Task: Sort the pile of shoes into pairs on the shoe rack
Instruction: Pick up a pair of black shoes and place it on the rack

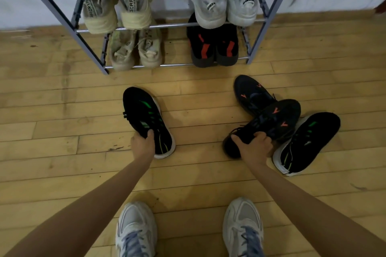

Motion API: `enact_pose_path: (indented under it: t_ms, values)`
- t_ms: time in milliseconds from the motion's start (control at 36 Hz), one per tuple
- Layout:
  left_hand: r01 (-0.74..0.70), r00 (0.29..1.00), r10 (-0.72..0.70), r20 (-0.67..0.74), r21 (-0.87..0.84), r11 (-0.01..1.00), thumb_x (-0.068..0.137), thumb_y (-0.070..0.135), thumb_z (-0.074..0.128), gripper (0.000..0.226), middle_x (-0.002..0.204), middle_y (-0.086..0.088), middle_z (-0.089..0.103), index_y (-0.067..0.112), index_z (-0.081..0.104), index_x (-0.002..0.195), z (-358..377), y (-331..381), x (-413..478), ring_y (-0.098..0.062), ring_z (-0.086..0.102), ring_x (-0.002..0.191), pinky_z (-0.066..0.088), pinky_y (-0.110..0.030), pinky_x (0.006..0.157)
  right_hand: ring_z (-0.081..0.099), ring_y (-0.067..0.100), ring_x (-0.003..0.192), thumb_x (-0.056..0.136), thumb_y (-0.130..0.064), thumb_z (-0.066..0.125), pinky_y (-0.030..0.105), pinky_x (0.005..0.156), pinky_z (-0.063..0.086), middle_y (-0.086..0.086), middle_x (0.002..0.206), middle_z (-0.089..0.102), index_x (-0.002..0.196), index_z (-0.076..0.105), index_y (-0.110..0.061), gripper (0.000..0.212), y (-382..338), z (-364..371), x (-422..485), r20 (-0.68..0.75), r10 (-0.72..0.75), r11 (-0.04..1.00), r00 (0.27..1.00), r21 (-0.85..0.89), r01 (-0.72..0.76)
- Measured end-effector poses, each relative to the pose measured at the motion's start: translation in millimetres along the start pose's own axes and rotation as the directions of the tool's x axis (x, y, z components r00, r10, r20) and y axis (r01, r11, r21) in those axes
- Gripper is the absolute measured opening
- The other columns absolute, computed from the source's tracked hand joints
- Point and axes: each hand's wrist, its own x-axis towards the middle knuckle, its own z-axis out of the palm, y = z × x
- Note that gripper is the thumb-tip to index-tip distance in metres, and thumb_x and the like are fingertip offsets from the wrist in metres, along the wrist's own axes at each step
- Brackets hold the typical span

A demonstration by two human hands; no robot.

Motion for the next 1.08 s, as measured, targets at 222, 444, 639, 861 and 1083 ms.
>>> enact_pose_path:
  t_ms: [222,444,639,861,1083]
  values:
    - [-0.048,0.999,0.048,0.003,0.083,0.995,0.091,-0.001,0.043,0.036,0.12,-0.021,0.056,0.003,0.043,0.127,-2.8,-1.7,-1.3,-0.038,0.055,0.107,0.046,-0.037,0.073,0.038,0.036,0.112,0.084,-0.013,0.062,0.038,0.09,0.034,0.02,0.117,0.05,0.115,0.044,-0.001,0.038,2.0,0.8,8.1,0.007,-0.013,0.999,1.0,-0.042,0.013]
    - [-0.211,0.962,0.196,0.189,0.06,0.976,0.093,-0.004,0.045,0.047,0.126,-0.011,0.055,0.007,0.039,0.138,15.3,3.4,-18.4,-0.027,0.055,0.113,0.047,-0.025,0.073,0.027,0.039,0.126,0.076,-0.006,0.071,0.041,0.104,0.036,0.023,0.136,0.024,0.122,0.034,-0.001,0.059,3.1,-0.5,-2.1,-0.105,0.196,0.955,0.975,0.247,-0.165]
    - [-0.34,0.864,0.298,0.407,0.034,0.94,0.092,-0.009,0.042,0.054,0.135,-0.011,0.052,0.009,0.034,0.143,43.1,15.8,-35.1,-0.025,0.052,0.12,0.044,-0.025,0.088,0.037,0.036,0.129,0.08,-0.001,0.067,0.034,0.096,0.041,0.022,0.146,0.027,0.142,0.013,-0.008,0.083,-1.9,-13.9,4.3,0.057,0.313,0.849,0.948,0.43,-0.306]
    - [-0.735,0.677,0.63,0.38,0.405,0.544,0.089,0.009,0.057,0.066,0.151,-0.022,0.021,-0.002,0.023,0.145,67.9,37.0,-47.6,-0.037,0.02,0.14,0.019,-0.041,0.117,0.052,0.031,0.112,0.079,-0.002,0.064,0.042,0.094,0.05,0.019,0.132,0.043,0.132,0.019,-0.018,0.071,7.0,-26.4,1.6,0.041,0.143,0.882,0.989,0.447,-0.146]
    - [-0.414,0.672,0.402,0.622,-0.135,0.9,0.101,0.019,0.039,0.034,0.124,-0.007,0.061,0.014,0.054,0.132,92.0,77.9,-74.3,-0.018,0.056,0.117,0.046,-0.025,0.094,0.055,0.001,0.083,0.082,0.01,0.056,0.019,0.065,0.053,-0.007,0.097,0.05,0.126,0.025,-0.019,0.062,-26.3,-35.8,12.5,0.164,-0.205,0.841,0.965,0.533,0.088]
